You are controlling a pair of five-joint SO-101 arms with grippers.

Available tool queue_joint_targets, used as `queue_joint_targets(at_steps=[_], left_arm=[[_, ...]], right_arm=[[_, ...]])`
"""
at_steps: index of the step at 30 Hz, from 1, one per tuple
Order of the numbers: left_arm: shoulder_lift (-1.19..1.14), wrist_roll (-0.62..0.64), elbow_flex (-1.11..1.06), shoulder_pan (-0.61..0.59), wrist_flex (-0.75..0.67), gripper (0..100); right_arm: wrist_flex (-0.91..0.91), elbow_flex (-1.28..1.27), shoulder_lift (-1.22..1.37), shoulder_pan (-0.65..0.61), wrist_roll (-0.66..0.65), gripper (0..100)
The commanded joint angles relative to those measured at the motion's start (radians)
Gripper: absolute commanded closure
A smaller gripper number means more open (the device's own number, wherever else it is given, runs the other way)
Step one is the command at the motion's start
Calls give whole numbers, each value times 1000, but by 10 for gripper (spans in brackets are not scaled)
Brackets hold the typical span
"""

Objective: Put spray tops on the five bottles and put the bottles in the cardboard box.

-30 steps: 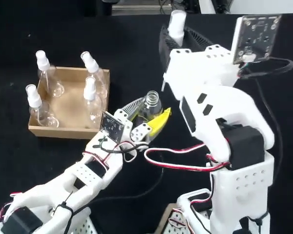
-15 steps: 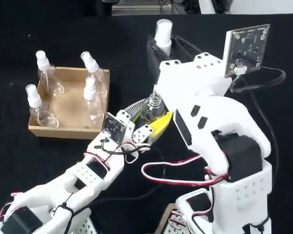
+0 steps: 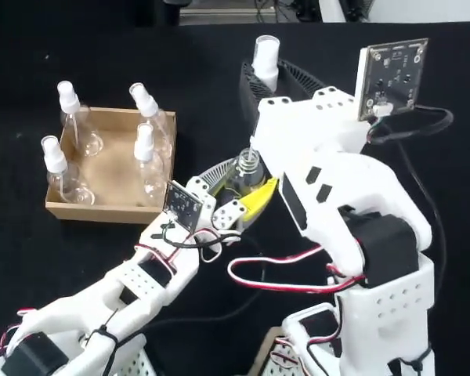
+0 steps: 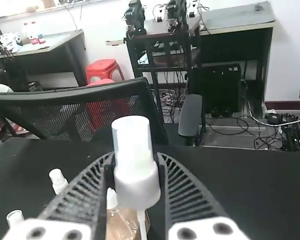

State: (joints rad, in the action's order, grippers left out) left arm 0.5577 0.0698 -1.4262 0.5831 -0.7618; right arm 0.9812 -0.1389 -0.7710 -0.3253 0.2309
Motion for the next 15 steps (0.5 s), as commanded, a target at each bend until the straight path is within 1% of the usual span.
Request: queue_joint_targets(at_steps=[1, 5, 10, 15], left_arm=[[14, 14, 39, 12, -20, 970], [15, 14, 39, 12, -20, 970], [14, 14, 39, 5, -20, 970], [14, 14, 39, 7, -18, 970]], right_arm=[[-71, -48, -22, 12, -3, 987], [-132, -137, -28, 15, -3, 987], [-127, -162, -30, 15, 0, 987], [-132, -157, -87, 15, -3, 987]])
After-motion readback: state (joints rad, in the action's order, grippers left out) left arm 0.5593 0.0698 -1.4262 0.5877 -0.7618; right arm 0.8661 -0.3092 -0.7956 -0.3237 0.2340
